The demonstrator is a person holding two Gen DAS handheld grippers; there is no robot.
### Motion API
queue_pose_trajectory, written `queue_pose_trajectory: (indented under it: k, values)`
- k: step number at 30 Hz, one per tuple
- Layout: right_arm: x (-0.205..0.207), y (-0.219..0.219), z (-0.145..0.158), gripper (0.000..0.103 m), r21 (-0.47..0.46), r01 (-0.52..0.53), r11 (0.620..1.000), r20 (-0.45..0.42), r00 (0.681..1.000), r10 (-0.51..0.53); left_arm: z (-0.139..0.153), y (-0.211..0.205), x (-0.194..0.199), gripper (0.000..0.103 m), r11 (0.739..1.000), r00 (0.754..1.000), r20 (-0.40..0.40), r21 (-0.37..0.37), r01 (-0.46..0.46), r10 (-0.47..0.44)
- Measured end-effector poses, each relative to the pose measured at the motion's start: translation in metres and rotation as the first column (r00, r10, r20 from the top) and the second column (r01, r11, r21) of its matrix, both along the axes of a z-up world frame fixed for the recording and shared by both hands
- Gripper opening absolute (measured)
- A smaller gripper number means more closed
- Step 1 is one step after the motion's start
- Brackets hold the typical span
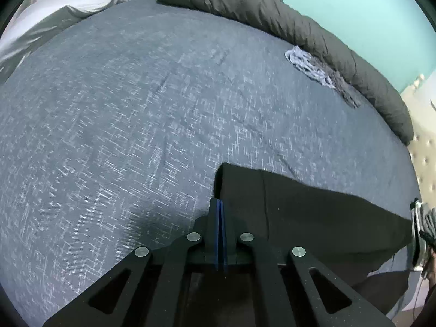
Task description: Fold clothes
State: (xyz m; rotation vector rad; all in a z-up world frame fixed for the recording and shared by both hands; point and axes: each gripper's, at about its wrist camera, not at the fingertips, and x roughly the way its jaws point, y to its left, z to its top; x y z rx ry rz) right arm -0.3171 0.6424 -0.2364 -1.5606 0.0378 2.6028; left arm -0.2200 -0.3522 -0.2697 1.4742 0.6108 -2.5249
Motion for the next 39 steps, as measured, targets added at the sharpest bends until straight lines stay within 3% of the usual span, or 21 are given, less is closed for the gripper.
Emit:
queue_pose_trajectory:
  k: [5,11,14,15,18,23,26,28,31,33,35,39]
  values:
    - [0.008,0.009,-0.025,0.056,-0.084,0.017,0.996,0.034,0.999,-0.014,-0.007,0.003,-0.004,0.002,1.000,1.000,0.014,-0.001,0.000,0.000]
    - [0.014,0.015,-0.048,0.055,-0.199,0.058,0.978,0.025,0.998,-0.054,-0.013,0.005,-0.004,0.002,1.000,0.999,0.039,-0.010,0.011,-0.011]
    - [0.015,0.009,-0.053,0.018,-0.162,0.044,0.986,0.037,0.999,-0.039,-0.013,0.004,-0.004,0.001,1.000,0.999,0.043,-0.017,0.012,-0.012]
    - [0.016,0.009,-0.052,0.012,-0.149,0.045,0.988,0.035,0.999,-0.040,-0.012,0.004,-0.004,0.001,1.000,0.999,0.043,-0.018,0.012,-0.012]
    - [0.019,0.009,-0.050,0.007,-0.112,0.046,0.993,0.030,0.999,-0.043,-0.009,0.005,-0.003,0.001,0.999,0.999,0.037,-0.036,0.014,-0.013]
    - [0.024,0.006,-0.052,0.006,-0.057,0.037,0.998,0.047,0.998,-0.035,-0.007,0.004,-0.002,0.001,0.999,0.999,0.039,-0.018,0.026,-0.026]
    - [0.025,0.002,-0.064,0.009,-0.069,0.006,0.998,0.104,0.995,0.001,-0.012,0.006,-0.004,0.002,0.998,0.996,0.068,0.022,0.055,-0.057]
    - [0.025,0.000,-0.061,0.012,-0.064,-0.012,0.998,0.086,0.996,0.018,-0.013,0.009,-0.005,0.002,0.996,0.993,0.084,0.021,0.083,-0.085]
    - [0.023,0.004,-0.048,0.032,-0.080,0.005,0.997,0.035,0.999,-0.002,-0.008,0.005,-0.008,0.004,0.997,0.996,0.055,0.032,0.065,-0.066]
    - [0.020,0.004,-0.038,0.041,-0.094,0.005,0.996,-0.004,1.000,-0.005,-0.008,0.001,-0.012,0.022,0.998,0.998,0.047,0.050,0.042,-0.044]
    - [0.015,0.002,-0.029,0.044,-0.115,0.003,0.993,-0.036,0.999,-0.007,-0.010,0.000,-0.017,0.030,0.998,0.998,0.048,0.056,0.031,-0.033]
    - [0.005,0.004,-0.024,0.051,-0.154,0.015,0.988,-0.060,0.998,-0.024,-0.017,0.000,-0.029,0.030,0.998,0.998,0.055,0.060,0.022,-0.025]
